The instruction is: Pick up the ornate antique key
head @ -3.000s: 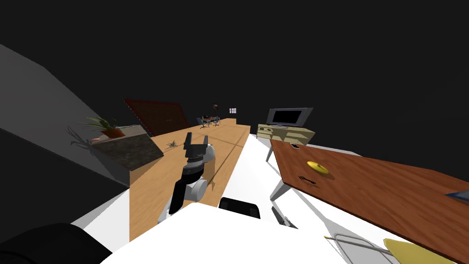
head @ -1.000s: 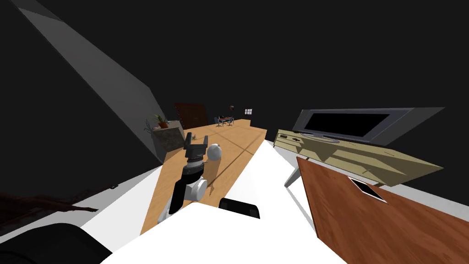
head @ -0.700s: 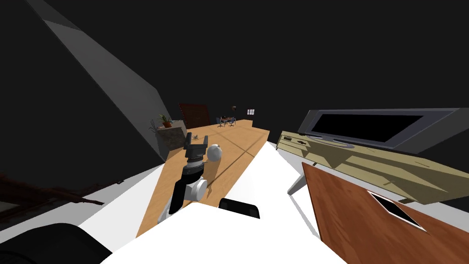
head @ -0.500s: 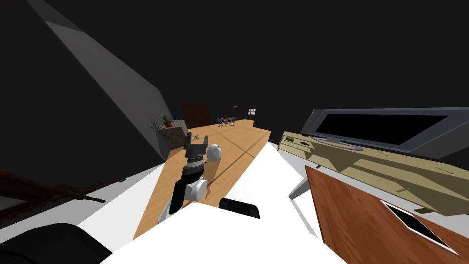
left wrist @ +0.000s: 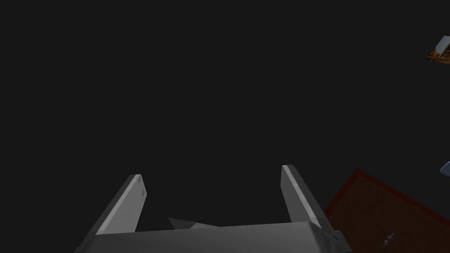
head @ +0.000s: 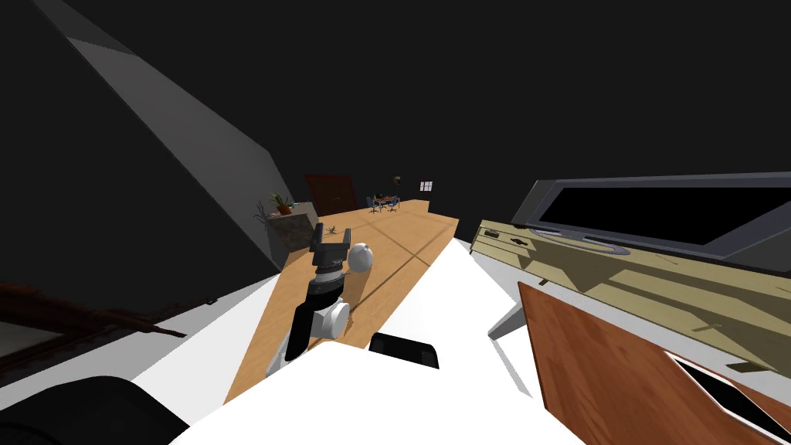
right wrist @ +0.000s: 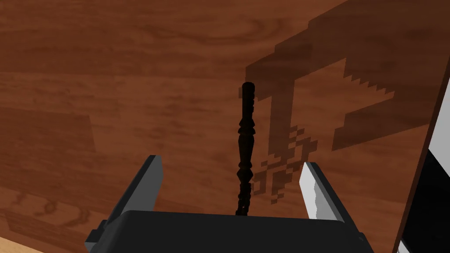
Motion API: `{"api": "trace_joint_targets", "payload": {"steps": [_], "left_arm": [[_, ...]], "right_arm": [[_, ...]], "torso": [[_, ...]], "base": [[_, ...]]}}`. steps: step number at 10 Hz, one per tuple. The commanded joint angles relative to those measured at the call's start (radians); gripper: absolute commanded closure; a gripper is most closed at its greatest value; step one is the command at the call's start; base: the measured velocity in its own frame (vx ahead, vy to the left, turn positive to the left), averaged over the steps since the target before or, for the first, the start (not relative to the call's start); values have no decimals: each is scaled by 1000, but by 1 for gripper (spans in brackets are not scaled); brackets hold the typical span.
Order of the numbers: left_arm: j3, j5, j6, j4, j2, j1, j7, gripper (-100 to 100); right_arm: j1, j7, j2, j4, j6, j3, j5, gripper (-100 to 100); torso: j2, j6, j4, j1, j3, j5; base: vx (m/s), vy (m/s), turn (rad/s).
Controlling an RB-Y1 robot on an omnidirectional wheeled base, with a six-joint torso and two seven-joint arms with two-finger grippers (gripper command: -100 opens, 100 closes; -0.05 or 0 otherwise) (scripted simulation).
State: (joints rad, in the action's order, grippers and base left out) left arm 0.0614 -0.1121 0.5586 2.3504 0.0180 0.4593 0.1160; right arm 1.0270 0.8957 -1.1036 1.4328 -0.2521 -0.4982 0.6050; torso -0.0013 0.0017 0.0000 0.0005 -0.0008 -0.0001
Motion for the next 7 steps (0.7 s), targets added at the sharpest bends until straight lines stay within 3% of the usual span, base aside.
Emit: {"api": "trace_joint_targets", "payload": {"steps": [1,4,5,6,7], "left_arm": [[0,0,0,0,0,0,0,0],[0,0,0,0,0,0,0,0],[0,0,0,0,0,0,0,0],[0,0,0,0,0,0,0,0],[0,0,0,0,0,0,0,0]], "right_arm": [[-27,3,32,-36,2,-12,4,-100],[-68,8,81,-89,5,-31,11,-100],[-54,7,70,-73,3,-24,12,-100],[-56,7,72,-75,3,-25,12,100],[-56,7,72,-75,3,-25,12,100]], "torso": [[0,0,0,0,0,0],[2,0,1,-1,1,0],[3,0,1,-2,2,0],[2,0,1,0,1,0],[1,0,0,1,1,0]], "base": [[-10,-22,89],[-23,-32,64],[-14,-19,19],[0,0,0],[0,0,0]]}}
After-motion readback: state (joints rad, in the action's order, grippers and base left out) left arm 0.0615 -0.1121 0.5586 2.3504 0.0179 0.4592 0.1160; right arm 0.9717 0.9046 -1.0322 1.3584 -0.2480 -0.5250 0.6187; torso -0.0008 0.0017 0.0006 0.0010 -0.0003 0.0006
